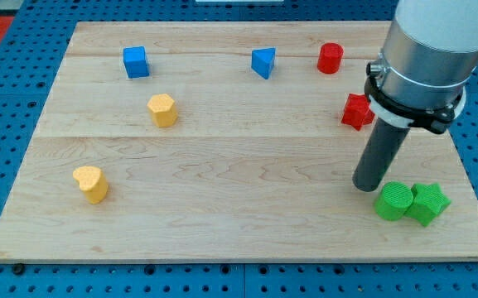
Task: Move the red star diagonally top left to the yellow heart
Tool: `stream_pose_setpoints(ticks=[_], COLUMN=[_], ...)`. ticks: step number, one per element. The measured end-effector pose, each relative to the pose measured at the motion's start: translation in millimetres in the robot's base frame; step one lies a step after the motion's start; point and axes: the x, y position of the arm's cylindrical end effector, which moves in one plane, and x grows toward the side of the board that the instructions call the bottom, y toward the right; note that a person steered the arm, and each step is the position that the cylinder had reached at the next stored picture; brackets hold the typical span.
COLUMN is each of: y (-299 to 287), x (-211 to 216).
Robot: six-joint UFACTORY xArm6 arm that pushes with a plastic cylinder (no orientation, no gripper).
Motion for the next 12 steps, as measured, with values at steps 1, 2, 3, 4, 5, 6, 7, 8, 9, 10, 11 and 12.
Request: stream_pose_setpoints(ticks=[1, 2, 3, 4, 5, 6, 7, 8, 9, 10, 11, 12], y=[-57.6, -86.7, -94.3, -91.9, -92.3, -83.8, -50.9, -17.2, 16.2, 57.1, 62.8, 39.7], x=[-29.8, -64.6, -109.1, -127.1, -105.6, -77.5, -74.7, -74.7, -70.2, -72.7, -93.3, -114.8])
